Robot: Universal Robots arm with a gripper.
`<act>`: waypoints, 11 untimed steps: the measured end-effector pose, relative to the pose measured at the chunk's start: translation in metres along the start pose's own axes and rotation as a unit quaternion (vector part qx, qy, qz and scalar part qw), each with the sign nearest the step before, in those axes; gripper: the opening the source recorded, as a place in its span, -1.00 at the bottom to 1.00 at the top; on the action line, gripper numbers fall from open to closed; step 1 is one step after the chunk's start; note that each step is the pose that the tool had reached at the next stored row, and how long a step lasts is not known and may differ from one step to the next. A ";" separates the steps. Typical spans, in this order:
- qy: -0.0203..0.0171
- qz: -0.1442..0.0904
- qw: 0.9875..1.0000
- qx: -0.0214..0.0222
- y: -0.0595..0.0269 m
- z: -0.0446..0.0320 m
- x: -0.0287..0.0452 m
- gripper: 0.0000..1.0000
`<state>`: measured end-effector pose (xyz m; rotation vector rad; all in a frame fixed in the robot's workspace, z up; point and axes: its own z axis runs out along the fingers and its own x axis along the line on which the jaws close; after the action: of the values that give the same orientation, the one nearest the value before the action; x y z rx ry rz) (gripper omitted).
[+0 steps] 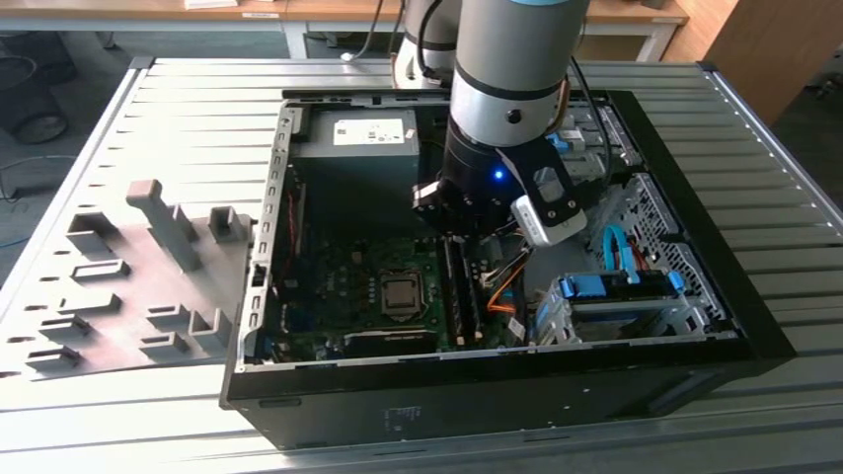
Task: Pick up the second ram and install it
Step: 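Insert the second ram into the second slot, then press down the second ram until it locks into place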
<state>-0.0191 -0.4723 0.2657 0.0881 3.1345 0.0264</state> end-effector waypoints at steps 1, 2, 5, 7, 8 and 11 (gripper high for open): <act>0.000 0.000 1.000 0.000 0.0000 0.0000 0.0000 -0.79; 0.000 0.000 1.000 0.000 0.0000 0.0000 0.0000 -0.79; 0.000 0.000 1.000 0.000 0.0000 0.0000 -0.0001 -0.79; 0.000 0.000 1.000 0.000 0.0001 0.0000 -0.0001 -0.79; 0.000 0.000 1.000 0.000 0.0001 0.0000 -0.0001 -0.79; 0.000 0.000 1.000 -0.006 0.0003 0.0012 0.0012 -0.79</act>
<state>-0.0203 -0.4720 0.2645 0.0881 3.1347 0.0443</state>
